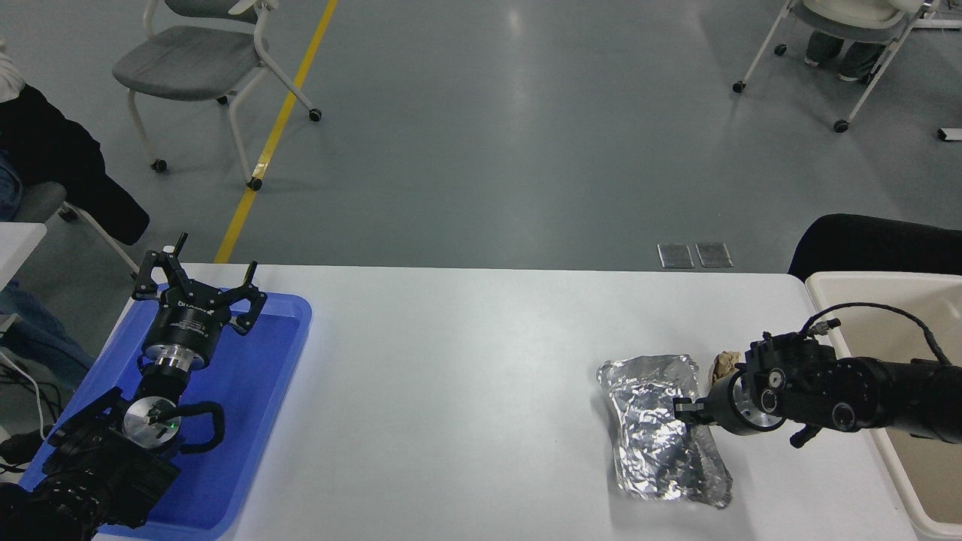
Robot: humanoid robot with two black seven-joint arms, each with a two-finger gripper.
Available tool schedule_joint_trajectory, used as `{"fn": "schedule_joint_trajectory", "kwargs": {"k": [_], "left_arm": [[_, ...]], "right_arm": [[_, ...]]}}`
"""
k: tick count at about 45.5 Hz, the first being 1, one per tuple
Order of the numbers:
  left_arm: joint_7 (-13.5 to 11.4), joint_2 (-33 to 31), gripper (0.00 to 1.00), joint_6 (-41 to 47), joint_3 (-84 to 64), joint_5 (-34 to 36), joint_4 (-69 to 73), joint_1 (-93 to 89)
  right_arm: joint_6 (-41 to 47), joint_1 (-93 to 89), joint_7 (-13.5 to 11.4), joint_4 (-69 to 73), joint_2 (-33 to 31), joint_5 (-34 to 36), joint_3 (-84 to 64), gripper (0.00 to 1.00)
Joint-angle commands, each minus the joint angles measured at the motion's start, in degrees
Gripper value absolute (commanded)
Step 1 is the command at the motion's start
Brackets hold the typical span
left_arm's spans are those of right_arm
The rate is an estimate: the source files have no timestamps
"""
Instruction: Pick up foil plate and place in dustbin
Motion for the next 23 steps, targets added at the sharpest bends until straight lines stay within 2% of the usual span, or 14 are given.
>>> {"fn": "schedule_joint_trajectory", "kwargs": {"k": [1,10,23], "left_arm": [[0.0,0.0,1.0,0.0,0.0,0.0,0.0,0.0],[0.0,0.1,1.0,0.0,0.0,0.0,0.0,0.1],[0.0,0.1,1.0,0.0,0.0,0.0,0.0,0.1]], "right_arm": [[3.4,12.8,0.0,7.2,-4.1,4.7,-6.7,0.0],[7.3,32.7,0.0,17.1,-6.7,13.4,-20.1,0.0],[12.0,59.3,0.0,31.2,-4.6,20.8,-34.4,0.0]]}}
